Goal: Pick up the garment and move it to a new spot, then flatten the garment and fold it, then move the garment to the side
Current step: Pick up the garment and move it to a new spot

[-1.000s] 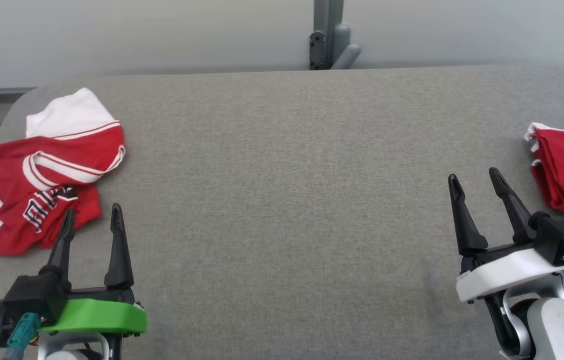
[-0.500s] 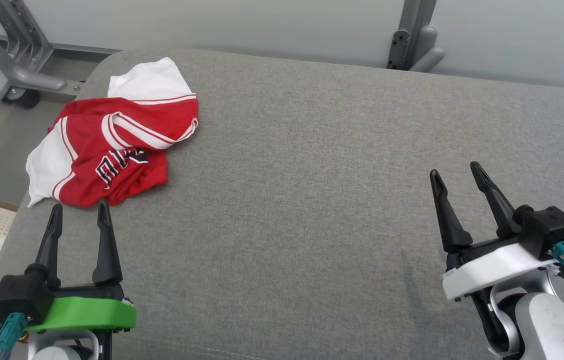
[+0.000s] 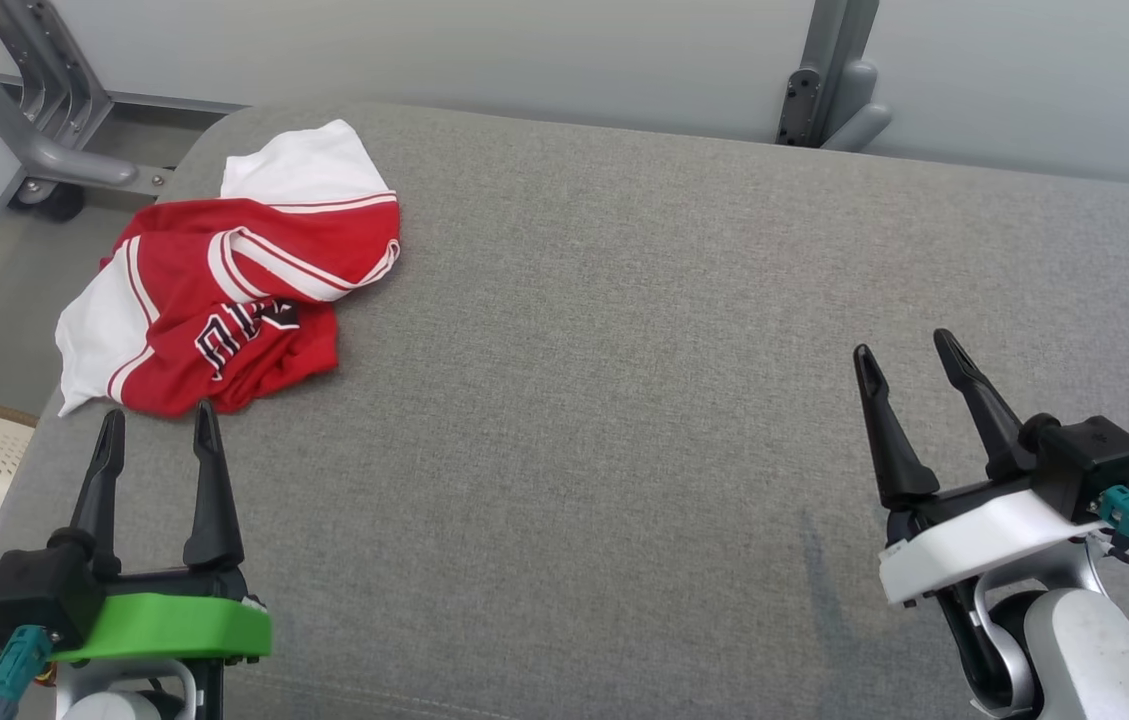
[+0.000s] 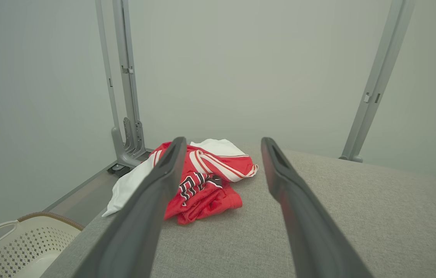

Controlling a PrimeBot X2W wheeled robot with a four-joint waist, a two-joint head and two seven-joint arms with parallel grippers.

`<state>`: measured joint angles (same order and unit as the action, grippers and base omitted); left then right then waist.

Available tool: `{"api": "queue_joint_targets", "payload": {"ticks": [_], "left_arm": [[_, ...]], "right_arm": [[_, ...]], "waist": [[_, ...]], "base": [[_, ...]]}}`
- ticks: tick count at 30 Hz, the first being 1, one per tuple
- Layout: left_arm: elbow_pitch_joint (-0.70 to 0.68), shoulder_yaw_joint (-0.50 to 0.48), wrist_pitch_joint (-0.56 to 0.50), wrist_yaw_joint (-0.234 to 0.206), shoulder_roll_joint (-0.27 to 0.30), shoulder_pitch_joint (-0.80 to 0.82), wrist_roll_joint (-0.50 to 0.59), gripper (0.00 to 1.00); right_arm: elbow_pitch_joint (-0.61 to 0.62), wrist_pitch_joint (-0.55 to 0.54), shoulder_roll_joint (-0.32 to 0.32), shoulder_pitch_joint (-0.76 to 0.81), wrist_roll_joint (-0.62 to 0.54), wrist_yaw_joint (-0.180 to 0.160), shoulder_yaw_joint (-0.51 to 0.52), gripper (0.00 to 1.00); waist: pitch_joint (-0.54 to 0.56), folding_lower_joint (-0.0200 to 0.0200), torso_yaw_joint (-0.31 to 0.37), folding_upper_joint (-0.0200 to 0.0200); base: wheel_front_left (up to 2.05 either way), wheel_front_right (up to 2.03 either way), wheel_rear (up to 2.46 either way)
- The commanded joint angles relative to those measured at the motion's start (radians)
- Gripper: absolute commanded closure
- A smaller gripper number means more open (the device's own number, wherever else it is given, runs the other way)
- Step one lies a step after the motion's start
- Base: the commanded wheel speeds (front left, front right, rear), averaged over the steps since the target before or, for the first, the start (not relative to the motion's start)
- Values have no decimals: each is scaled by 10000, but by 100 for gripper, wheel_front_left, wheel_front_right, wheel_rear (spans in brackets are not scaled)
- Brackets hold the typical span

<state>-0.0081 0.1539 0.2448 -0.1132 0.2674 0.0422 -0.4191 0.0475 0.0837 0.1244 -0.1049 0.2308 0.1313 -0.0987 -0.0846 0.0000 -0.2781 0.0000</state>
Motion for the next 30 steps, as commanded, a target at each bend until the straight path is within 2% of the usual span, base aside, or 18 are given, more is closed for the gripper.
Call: {"api": "queue_joint_targets", "payload": {"ticks": [1, 9, 14, 18, 19, 26, 30], "left_arm": [[-43, -39, 61, -4, 74, 160, 35, 0], [-478, -478, 144, -1, 240, 1142, 170, 0], [-183, -756, 64, 364, 467, 2369, -228, 0], [780, -755, -308, 844, 635, 3347, -682, 0], [780, -755, -308, 844, 635, 3347, -682, 0], [3170, -538, -868, 1762, 976, 5223, -1164, 0], [4808, -195, -1463, 2159, 1127, 6213, -1445, 0]], "right_arm": [[-29, -19, 61, 18, 36, -11, -24, 0], [439, -206, 136, -499, -93, -11, -313, 0], [759, -353, 154, -1122, -236, -11, -646, 0], [945, -344, 88, -1524, -313, -11, -705, 0], [945, -344, 88, -1524, -313, -11, -705, 0], [988, -201, -78, -2144, -456, -9, -944, 0], [877, -105, -119, -2401, -524, -9, -1080, 0]], "waist": [[-24, 0, 20, 0], [-794, 0, 460, 0], [-1935, 0, 1082, 0], [-2918, 0, 1559, 0], [-2918, 0, 1559, 0], [-4461, 0, 2132, 0], [-4965, 0, 2308, 0]], "base": [[0, 0, 0], [0, 0, 0], [0, 0, 0], [0, 0, 0], [0, 0, 0], [0, 0, 0], [0, 0, 0]]}}
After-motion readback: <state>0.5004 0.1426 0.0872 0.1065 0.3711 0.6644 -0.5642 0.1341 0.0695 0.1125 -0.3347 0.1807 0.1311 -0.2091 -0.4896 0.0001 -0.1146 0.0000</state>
